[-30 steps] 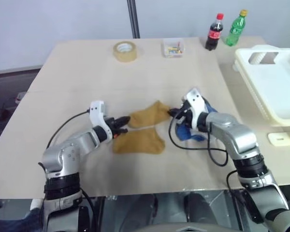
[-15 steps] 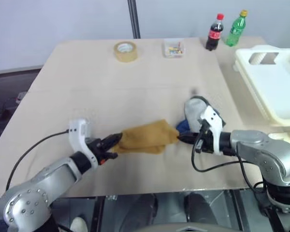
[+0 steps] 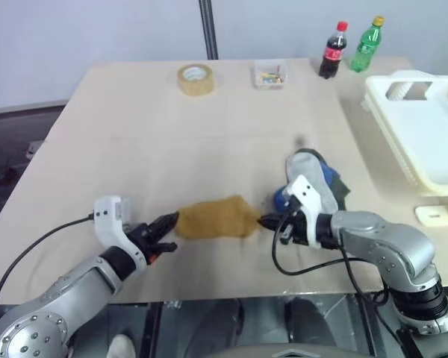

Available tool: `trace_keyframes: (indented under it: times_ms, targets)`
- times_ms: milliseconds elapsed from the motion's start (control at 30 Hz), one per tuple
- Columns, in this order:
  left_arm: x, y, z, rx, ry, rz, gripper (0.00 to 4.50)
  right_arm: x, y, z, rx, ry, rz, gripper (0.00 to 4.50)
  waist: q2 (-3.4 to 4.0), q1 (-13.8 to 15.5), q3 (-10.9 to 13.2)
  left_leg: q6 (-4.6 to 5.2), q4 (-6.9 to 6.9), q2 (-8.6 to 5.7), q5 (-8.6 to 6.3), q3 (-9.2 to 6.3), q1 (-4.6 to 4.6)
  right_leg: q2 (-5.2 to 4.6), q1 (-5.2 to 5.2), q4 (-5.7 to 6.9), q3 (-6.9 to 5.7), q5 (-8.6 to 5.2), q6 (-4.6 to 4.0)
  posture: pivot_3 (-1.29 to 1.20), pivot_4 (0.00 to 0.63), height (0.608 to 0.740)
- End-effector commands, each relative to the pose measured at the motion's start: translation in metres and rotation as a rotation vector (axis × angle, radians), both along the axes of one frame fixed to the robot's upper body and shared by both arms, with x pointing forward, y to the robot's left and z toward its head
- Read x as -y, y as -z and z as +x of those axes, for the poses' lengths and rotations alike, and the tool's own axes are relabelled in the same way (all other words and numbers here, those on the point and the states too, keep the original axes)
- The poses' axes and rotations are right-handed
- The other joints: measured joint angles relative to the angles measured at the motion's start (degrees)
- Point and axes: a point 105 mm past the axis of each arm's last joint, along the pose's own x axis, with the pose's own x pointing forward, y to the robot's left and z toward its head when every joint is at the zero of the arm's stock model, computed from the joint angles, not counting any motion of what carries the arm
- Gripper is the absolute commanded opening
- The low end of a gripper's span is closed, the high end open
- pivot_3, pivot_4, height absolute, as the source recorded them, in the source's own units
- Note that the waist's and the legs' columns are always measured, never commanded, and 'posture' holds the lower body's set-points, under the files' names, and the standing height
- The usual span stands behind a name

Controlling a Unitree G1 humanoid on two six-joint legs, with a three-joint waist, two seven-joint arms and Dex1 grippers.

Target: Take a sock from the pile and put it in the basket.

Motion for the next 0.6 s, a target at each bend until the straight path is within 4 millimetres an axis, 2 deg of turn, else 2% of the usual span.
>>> trace_keyframes:
  times_ms: [33,200,300,333,400,433,533,567,600]
  targets:
    - [0.003,0.002,0.004,0.012,0.008,0.006,0.0,-0.008,-0.007,0.005,0.053,0.004,0.021,0.08,0.0,-0.1,0.0,0.0,-0.01,0.0,0.0,0.0,0.0,0.0,0.0,0.0,0.01,0.0,0.0,0.0,0.15,0.74]
    - [0.006,0.009,0.009,0.004,0.011,0.007,0.0,-0.009,0.0,0.001,0.03,-0.007,0.004,0.08,0.0,0.0,0.0,0.0,-0.01,0.0,0.0,0.01,0.0,0.0,0.0,-0.01,0.01,0.0,0.0,0.0,0.15,0.74]
    - [0.003,0.01,0.013,0.013,-0.005,0.009,0.0,-0.009,-0.002,-0.002,0.041,-0.033,0.008,1.36,0.01,0.0,0.0,0.0,-0.01,0.0,0.0,0.0,0.0,0.0,0.0,-0.01,0.0,0.0,0.0,0.0,0.15,0.74]
    - [0.001,0.01,0.014,0.017,-0.012,0.01,0.61,-0.009,-0.003,-0.003,0.058,-0.042,0.011,1.93,0.0,0.0,0.0,0.0,-0.01,0.0,0.0,0.0,0.0,0.0,0.0,-0.01,0.0,0.0,0.0,0.0,0.15,0.74]
    - [-0.002,0.011,0.016,0.021,-0.021,0.01,1.3,-0.007,-0.007,-0.004,0.097,-0.063,0.0,2.83,0.01,0.0,0.0,0.0,-0.02,0.0,0.0,0.0,0.0,0.0,0.0,-0.02,0.0,0.0,0.0,0.0,0.15,0.74]
    - [-0.002,0.012,0.016,0.019,-0.019,0.009,1.84,-0.006,-0.009,-0.004,0.132,-0.067,-0.01,3.42,0.0,-0.1,0.0,0.0,-0.02,0.0,0.0,0.01,0.0,0.0,0.0,-0.02,0.01,0.0,0.0,0.0,0.15,0.74]
    - [-0.001,0.014,0.014,0.011,0.001,0.008,3.28,-0.006,-0.022,-0.001,0.276,-0.078,-0.015,3.47,0.0,-0.1,0.0,0.0,-0.02,0.0,0.0,0.01,0.0,0.0,0.0,-0.02,0.01,0.0,0.0,0.0,0.15,0.74]
    - [-0.001,0.015,0.012,0.009,0.003,0.007,3.9,-0.007,-0.026,0.0,0.332,-0.088,-0.022,3.47,0.0,-0.1,0.0,0.0,-0.02,0.0,0.0,0.01,0.0,0.0,-0.01,-0.02,0.01,0.0,0.0,0.0,0.15,0.74]
    - [-0.002,0.015,0.011,0.009,0.004,0.007,4.26,-0.009,-0.032,0.0,0.388,-0.108,-0.017,3.47,0.0,-0.1,0.0,0.0,-0.02,0.0,0.0,0.01,0.0,0.0,-0.01,-0.02,0.01,0.0,0.0,0.0,0.15,0.74]
